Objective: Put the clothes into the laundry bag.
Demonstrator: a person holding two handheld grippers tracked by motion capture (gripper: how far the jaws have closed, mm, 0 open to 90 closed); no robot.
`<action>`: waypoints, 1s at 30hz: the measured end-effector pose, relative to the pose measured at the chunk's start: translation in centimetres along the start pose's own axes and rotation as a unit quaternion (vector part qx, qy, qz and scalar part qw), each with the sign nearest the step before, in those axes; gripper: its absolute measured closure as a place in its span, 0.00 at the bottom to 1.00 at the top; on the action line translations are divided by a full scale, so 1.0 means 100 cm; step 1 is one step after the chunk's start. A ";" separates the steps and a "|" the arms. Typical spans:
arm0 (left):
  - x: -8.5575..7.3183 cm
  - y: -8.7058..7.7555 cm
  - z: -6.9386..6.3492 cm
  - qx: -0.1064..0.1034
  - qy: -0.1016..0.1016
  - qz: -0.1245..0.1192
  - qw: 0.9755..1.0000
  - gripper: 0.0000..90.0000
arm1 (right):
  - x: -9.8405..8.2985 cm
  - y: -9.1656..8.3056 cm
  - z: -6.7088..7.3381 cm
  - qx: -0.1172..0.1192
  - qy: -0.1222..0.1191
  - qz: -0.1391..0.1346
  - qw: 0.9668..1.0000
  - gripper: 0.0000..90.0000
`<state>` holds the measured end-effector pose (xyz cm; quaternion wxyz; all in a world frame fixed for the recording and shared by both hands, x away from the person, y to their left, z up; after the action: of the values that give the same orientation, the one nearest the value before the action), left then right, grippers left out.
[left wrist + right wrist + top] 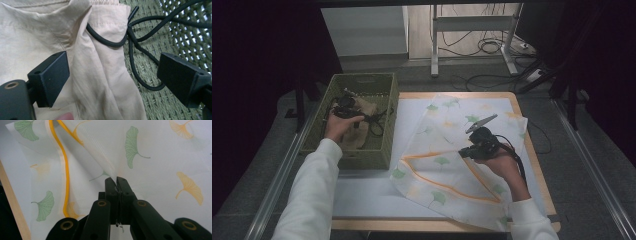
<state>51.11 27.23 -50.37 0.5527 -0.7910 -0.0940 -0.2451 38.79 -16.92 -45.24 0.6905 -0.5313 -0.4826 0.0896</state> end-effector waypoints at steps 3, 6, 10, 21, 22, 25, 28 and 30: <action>0.000 0.004 0.002 0.003 -0.002 0.006 1.000 0.12 | 0.000 0.000 0.000 0.002 -0.001 -0.001 1.000 0.97; -0.001 0.007 0.004 0.010 -0.002 0.013 1.000 0.12 | 0.000 0.000 0.000 0.001 0.002 0.001 1.000 0.97; -0.003 0.011 0.007 0.018 -0.005 0.026 0.999 0.11 | -0.001 0.001 -0.001 0.003 0.002 0.001 1.000 0.97; -0.009 0.025 0.015 0.039 -0.020 0.075 0.996 0.09 | -0.001 0.000 -0.003 0.003 0.004 -0.001 1.000 0.97; -0.009 0.027 0.015 0.039 -0.022 0.073 0.996 0.09 | -0.001 0.000 -0.003 0.003 0.005 -0.001 1.000 0.97; -0.009 0.030 0.015 0.040 -0.019 0.080 0.996 0.09 | -0.001 -0.001 -0.003 0.003 0.005 -0.002 1.000 0.97; -0.010 0.035 0.015 0.050 -0.013 0.096 0.994 0.08 | -0.002 -0.001 -0.003 0.002 0.005 -0.002 1.000 0.96; -0.010 0.038 0.014 0.054 -0.006 0.105 0.993 0.06 | -0.002 0.000 -0.003 0.002 0.005 -0.002 1.000 0.96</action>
<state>52.17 27.22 -54.37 0.6169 -0.7669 -0.0269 -0.1749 38.90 -17.27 -45.31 0.6943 -0.5295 -0.4796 0.0865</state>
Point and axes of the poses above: each handheld gripper's, and its own axes: y roughly forward along the jaws, x roughly out of its top, z roughly to its left, the point moved 3 cm from there along y, roughly forward along the jaws, and after that the axes turned 9 degrees about -x, right-handed, at the moved point
